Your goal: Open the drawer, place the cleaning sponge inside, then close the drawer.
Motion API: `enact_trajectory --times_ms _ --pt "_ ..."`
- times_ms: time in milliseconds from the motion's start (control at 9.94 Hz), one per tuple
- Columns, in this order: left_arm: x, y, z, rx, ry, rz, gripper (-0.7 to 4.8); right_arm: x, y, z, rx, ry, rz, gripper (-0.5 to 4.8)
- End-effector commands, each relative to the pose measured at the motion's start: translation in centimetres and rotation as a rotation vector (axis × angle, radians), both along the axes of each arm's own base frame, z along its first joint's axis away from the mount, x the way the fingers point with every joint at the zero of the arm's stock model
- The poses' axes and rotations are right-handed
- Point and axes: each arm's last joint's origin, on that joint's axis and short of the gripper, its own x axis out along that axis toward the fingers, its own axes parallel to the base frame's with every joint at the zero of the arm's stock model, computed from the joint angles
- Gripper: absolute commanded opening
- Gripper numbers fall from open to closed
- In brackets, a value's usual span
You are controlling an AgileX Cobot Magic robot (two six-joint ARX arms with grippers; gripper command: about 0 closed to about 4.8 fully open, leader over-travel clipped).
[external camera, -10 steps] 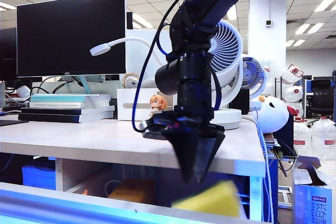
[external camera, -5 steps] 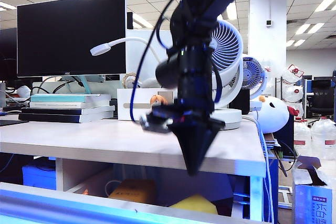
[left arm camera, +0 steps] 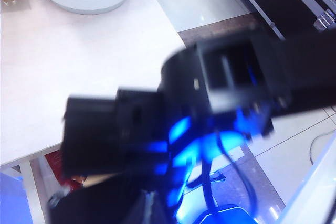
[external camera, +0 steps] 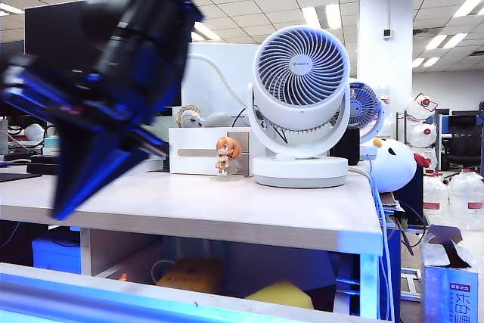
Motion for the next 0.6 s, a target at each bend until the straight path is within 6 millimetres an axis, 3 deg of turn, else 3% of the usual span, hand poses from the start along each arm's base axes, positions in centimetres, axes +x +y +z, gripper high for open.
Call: enact_trajectory --times_ms 101,302,604 --pt "-0.1 0.0 0.2 -0.006 -0.013 -0.005 -0.05 -1.4 1.2 -1.9 -0.010 -0.099 0.020 -0.02" --pt "-0.1 0.0 0.2 -0.006 -0.013 -0.005 -0.05 -1.0 1.4 -6.3 -0.150 -0.133 0.020 -0.02" --pt "-0.1 0.0 0.2 -0.006 -0.013 -0.005 -0.05 -0.5 1.1 -7.2 -0.226 -0.219 0.014 -0.02"
